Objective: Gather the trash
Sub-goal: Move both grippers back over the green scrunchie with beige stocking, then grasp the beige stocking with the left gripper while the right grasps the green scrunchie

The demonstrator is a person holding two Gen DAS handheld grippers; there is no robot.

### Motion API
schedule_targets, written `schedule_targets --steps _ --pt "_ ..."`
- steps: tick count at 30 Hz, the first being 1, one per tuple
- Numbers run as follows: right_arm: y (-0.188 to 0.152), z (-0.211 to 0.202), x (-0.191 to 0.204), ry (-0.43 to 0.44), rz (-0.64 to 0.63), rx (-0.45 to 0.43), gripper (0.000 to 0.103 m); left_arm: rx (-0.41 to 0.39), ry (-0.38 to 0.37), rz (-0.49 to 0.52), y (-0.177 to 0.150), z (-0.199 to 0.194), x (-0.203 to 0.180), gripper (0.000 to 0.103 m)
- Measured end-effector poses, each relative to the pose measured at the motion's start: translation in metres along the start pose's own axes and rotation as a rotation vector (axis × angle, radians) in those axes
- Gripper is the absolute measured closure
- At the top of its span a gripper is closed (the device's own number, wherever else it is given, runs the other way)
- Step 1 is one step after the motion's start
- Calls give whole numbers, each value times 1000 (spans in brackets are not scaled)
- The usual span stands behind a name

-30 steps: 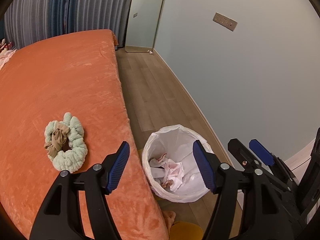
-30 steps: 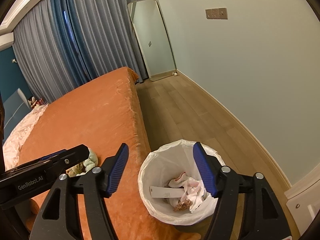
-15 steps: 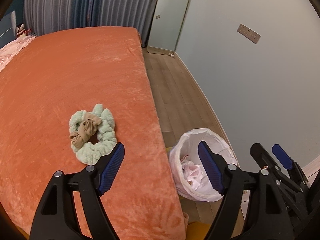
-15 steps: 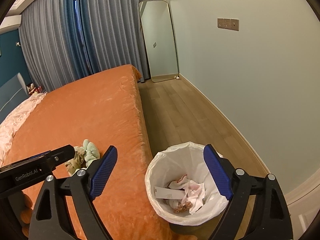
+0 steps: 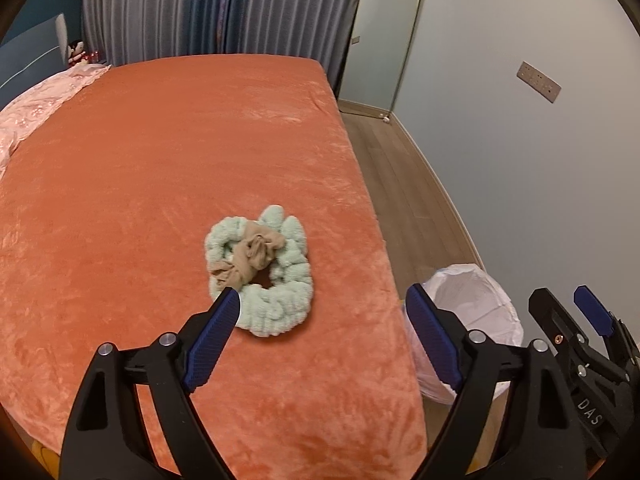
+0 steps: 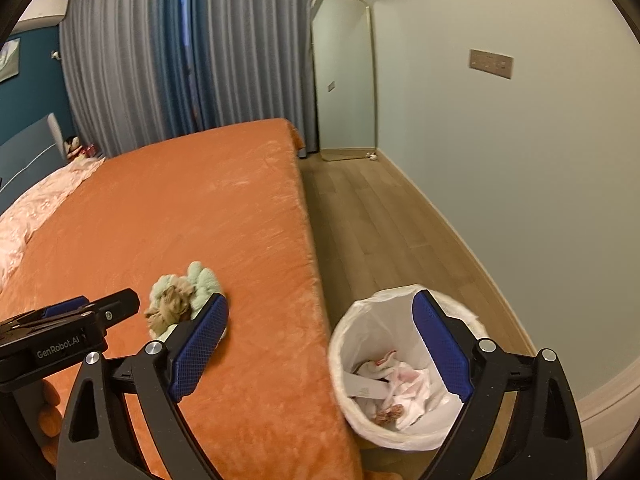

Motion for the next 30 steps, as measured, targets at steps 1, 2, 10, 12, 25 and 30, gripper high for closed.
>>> schedule_targets --steps 1,2,10,12,25,30 --pt "-1 1 6 12 3 5 14 1 6 -3 0 0 5 22" --pt "-2 2 11 23 7 11 14 1 13 -11 0 0 12 22" --pt "-9 19 56 61 -20 58 14 12 72 -57 -1 3 70 20" --pt "-16 26 68 66 -44 78 14 21 90 -72 -3 7 88 19" --pt "-56 109 149 123 -120 221 14 137 118 -116 -9 79 156 18" --pt "-68 141 159 103 -133 269 14 197 35 -137 -6 127 146 19"
Point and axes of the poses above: each gripper's, at about its wrist camera, not at the fingertips, and z roughly the way its jaws point, x to its left, y to its top, the point moved 10 cm from there along z, roughly the way its jaws point, and after that the axes turned 13 degrees about -y, right-handed, at the moved point
